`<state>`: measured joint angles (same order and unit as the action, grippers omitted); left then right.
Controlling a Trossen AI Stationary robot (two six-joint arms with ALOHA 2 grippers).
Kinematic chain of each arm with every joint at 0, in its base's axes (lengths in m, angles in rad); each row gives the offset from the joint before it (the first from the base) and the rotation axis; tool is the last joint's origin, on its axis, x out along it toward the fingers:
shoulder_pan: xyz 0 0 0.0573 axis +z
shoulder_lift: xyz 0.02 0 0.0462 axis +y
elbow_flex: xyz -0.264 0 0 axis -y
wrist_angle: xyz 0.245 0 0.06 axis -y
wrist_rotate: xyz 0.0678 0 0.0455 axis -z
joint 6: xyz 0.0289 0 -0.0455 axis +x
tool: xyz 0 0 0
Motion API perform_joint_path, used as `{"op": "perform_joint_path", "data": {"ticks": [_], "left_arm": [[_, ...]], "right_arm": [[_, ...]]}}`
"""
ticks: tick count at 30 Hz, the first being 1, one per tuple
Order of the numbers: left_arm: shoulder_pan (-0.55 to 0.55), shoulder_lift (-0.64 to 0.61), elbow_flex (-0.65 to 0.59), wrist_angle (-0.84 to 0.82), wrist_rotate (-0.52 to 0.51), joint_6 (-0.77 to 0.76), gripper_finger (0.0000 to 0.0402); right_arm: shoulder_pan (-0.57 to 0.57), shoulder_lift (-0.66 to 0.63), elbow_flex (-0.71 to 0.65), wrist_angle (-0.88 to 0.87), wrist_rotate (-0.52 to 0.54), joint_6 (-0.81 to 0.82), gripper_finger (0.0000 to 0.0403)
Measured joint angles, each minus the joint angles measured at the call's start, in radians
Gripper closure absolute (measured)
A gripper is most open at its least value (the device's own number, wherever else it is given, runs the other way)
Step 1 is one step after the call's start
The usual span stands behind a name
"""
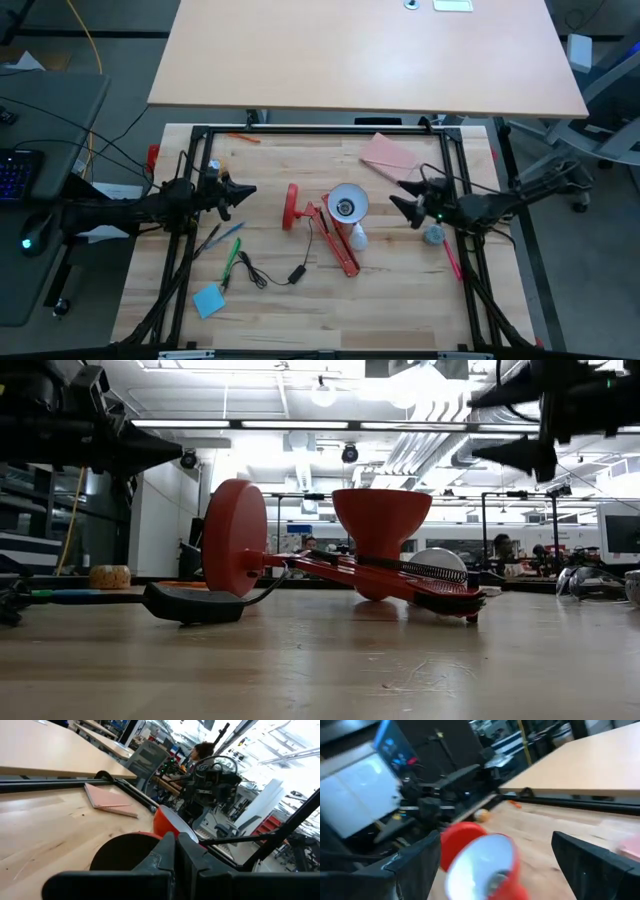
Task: Screw lightbulb
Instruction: Return to Home Position
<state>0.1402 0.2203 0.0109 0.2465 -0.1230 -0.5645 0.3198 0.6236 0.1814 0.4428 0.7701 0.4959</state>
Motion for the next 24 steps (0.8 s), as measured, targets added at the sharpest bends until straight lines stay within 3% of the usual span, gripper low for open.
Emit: {"op": "perform_joint_path", "data": {"ticks": [9, 12, 16, 20, 24], "left_arm": [[0.000, 0.002, 0.000, -0.004, 0.000, 0.000, 0.0402], [0.000, 0.002, 0.000, -0.004, 0.001, 0.000, 0.0402], [0.000, 0.002, 0.000, -0.004, 0.001, 0.000, 0.0402], [0.000, 0.002, 0.001, -0.009, 0.002, 0.000, 0.0401], [0.000, 0.002, 0.001, -0.015, 0.001, 0.000, 0.0401]], "right_arm": [[-0.054, -0.143, -0.160, -0.037, -0.046, -0.020, 0.0036], [-0.066, -0.190, -0.168, -0.160, -0.043, -0.057, 0.0036], [-0.083, -0.203, -0.164, -0.400, -0.029, -0.256, 0.0036], [-0.099, -0.172, -0.162, -0.397, -0.039, -0.541, 0.0036], [-0.106, -0.167, -0.162, -0.399, -0.040, -0.584, 0.0036]]}}
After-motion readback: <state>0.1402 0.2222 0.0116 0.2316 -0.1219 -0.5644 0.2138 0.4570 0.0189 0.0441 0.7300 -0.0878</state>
